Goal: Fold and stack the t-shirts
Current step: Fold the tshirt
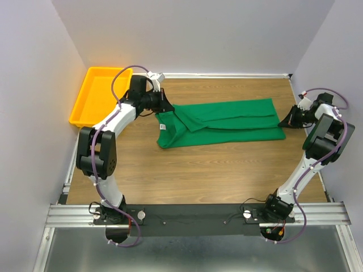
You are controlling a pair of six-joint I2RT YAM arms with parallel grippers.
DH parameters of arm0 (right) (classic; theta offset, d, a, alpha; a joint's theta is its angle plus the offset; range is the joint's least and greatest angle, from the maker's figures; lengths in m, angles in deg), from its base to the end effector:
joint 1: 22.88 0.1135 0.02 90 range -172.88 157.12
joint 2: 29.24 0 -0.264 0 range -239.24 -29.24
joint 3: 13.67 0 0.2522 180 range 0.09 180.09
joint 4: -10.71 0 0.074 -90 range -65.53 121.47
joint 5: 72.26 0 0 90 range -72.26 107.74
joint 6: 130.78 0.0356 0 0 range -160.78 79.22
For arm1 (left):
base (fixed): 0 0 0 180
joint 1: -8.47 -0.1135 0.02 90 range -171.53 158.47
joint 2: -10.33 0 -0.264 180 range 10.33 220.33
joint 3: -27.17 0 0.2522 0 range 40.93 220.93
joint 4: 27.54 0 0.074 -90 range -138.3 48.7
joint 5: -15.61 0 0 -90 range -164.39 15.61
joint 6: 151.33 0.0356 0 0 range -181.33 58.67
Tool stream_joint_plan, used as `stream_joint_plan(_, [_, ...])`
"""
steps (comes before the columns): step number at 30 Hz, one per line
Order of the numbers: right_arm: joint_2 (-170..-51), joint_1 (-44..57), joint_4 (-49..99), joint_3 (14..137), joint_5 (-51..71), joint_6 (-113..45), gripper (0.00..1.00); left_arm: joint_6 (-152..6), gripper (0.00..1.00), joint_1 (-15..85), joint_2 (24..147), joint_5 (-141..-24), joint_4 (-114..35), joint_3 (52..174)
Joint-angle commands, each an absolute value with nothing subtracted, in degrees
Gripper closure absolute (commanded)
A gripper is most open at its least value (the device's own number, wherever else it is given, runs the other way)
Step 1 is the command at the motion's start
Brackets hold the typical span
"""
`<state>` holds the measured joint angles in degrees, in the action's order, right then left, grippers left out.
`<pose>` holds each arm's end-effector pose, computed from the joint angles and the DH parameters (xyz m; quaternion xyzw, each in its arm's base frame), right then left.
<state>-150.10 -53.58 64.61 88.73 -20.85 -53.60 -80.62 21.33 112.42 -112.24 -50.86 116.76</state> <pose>0.3772 -0.1981 0.1632 0.0949 0.9292 0.2496 0.2555 0.3893 -0.1113 0.2573 0.1002 0.8491 -0.3967 0.3340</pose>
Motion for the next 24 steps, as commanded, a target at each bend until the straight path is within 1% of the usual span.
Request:
stream_joint_plan(1, [-149.9,-53.5,62.9,88.2,-19.6,-52.8,0.99,-79.3,1.00,21.0,114.1,-113.7,-51.8,119.2])
stream_joint_plan(22, [-151.1,-53.5,61.6,88.9,-19.8,-50.5,0.99,-79.1,1.00,21.0,119.5,-113.2,-52.4,123.7])
stream_joint_plan(24, [-151.4,-53.5,60.6,89.6,-19.7,-48.4,0.88,-79.2,1.00,21.0,120.5,-113.2,-52.2,124.4])
